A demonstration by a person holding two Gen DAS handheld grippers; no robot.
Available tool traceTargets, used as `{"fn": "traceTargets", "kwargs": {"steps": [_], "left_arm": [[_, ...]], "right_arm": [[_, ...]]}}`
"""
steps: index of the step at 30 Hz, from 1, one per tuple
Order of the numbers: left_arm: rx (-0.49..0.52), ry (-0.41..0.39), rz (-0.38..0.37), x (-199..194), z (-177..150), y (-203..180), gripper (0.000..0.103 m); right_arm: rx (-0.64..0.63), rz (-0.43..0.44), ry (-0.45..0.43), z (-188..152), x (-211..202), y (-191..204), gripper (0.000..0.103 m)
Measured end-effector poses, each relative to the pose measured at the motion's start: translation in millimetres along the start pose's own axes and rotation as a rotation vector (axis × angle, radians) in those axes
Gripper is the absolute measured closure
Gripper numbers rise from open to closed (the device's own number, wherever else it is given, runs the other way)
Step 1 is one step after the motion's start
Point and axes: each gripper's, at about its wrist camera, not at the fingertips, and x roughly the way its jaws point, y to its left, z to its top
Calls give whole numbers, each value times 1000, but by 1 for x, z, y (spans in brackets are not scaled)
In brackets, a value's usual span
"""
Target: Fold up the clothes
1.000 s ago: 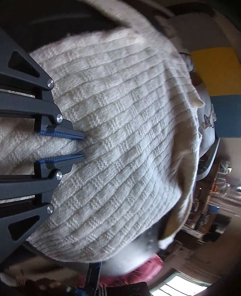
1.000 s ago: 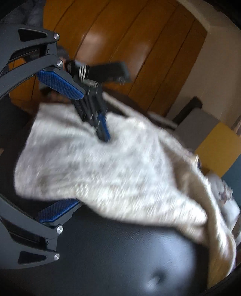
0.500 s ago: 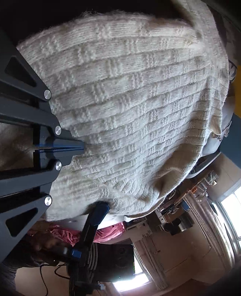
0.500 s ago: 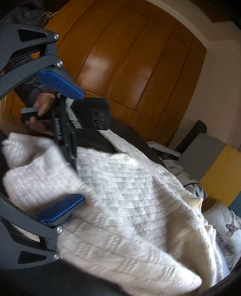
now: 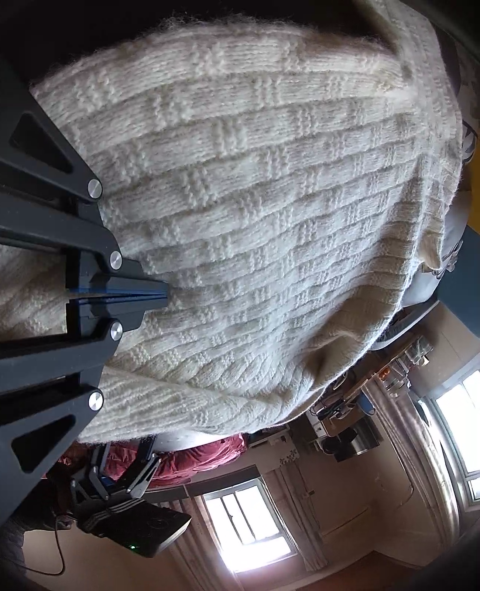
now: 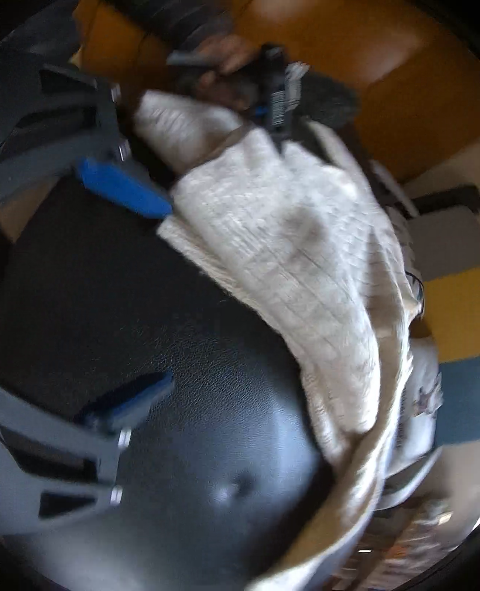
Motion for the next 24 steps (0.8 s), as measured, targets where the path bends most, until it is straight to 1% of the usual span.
{"fn": "traceTargets", "kwargs": {"steps": [4, 5, 7, 9, 10, 12, 13, 14, 16, 19, 20, 22, 24], "left_arm": [[0, -3, 13, 0, 0, -2, 101], [0, -3, 16, 0, 0, -3, 101], [0, -4, 22, 1, 1, -4, 101], [-4, -4, 18, 1, 0, -3, 101], [-5, -4, 16, 1, 0, -3, 101], [-4, -4, 16, 1, 1, -3, 101], [-3, -4, 16, 2, 1, -3, 101], [-1, -3, 17, 2, 1, -3, 101], [2, -2, 16, 2, 1, -3, 101], [9, -4, 20, 2, 0, -4, 101], [12, -4, 22, 2, 0, -4, 101], [17, -6, 27, 2, 0, -5, 101], [22, -7, 31, 2, -1, -6, 101]], "right_arm": [[-16, 74, 2, 4, 17, 12, 25], [-38, 71, 0, 5, 20, 15, 25], [-86, 38, 11, 5, 25, 23, 27], [-131, 9, 21, 6, 30, 29, 32], [-145, 6, 23, 7, 31, 32, 36], [-171, 5, 24, 9, 32, 36, 56], [-183, -3, 27, 10, 32, 39, 80], [-195, -9, 32, 9, 32, 42, 92], [-200, 7, 43, 9, 35, 45, 94], [-169, 24, 47, 5, 25, 40, 97], [-166, 17, 41, 3, 18, 37, 97], [-170, -25, 28, 1, -1, 31, 97], [-166, -63, 5, -3, -27, 22, 97]]}}
